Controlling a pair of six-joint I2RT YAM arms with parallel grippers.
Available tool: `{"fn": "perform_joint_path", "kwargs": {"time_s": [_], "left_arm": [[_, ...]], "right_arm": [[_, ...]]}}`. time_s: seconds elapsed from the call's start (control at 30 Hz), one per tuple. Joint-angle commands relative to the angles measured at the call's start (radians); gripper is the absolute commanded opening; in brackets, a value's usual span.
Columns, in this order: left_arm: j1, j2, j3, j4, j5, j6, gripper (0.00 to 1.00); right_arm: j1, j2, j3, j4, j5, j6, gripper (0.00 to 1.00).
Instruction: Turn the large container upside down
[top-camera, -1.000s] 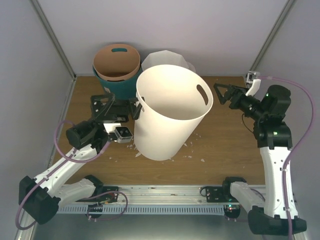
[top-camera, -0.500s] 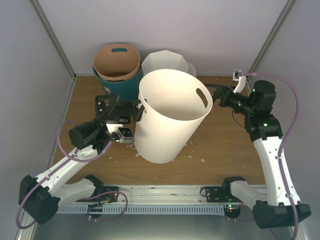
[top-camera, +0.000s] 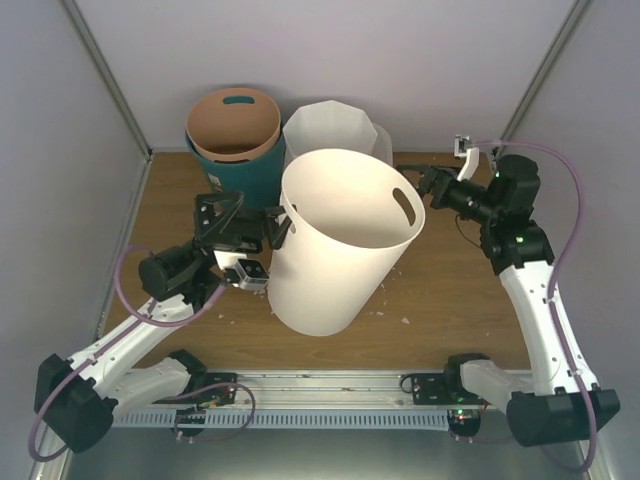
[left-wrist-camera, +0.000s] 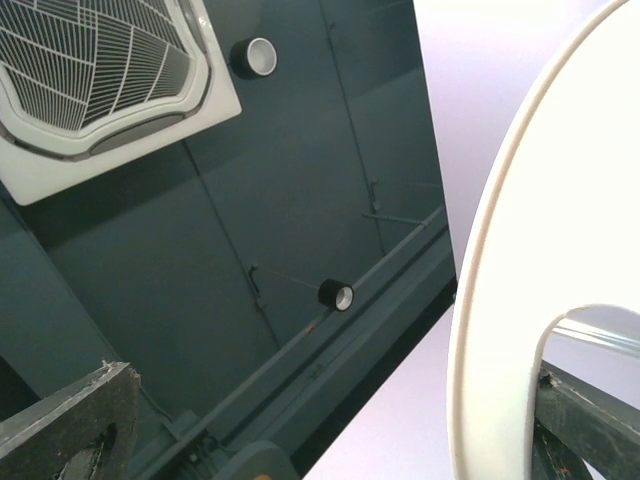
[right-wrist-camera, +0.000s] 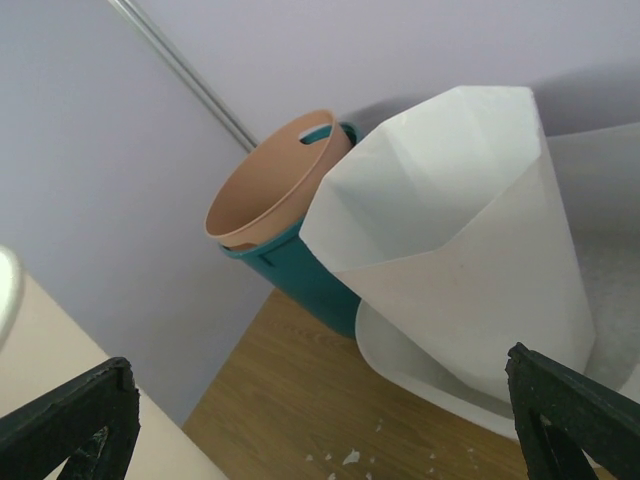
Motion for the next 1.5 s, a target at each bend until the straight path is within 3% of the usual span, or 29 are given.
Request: {"fn": "perform_joint_path", "kwargs": {"time_s": [0.0,0.57,0.83,1.27,1.37,1.47], "left_arm": [[-0.01,-0.019,0.008,0.063,-0.043,0.007,0.99],[-0.02,0.002,0.001,0.027,-0.019,0.06,0.99],[-0.02,-0.003,-0.035,-0.016,0.067,0.142,0.99],[-0.02,-0.074,0.044,-0.477,0.089,0.246,0.98],[-0.021,-0.078,0.067,-0.593,0.105,0.278,0.91],[-0.022,-0.078,0.087,-0.704,0.115,0.331,0.69]], "right_arm": [[0.03,0.001,0.016,0.047,-0.04,0.016,1.0],[0.15,0.001,0.067,0.053,-0.048,0.045,1.0],[0.159,0.0,0.085,0.066,-0.088,0.038,1.0],[0.159,-0.008,0.076,0.139,-0.138,0.058,1.0],[0.16,-0.009,0.08,0.135,-0.141,0.057,1.0],[0.161,-0.011,0.081,0.119,-0.135,0.047,1.0]]}}
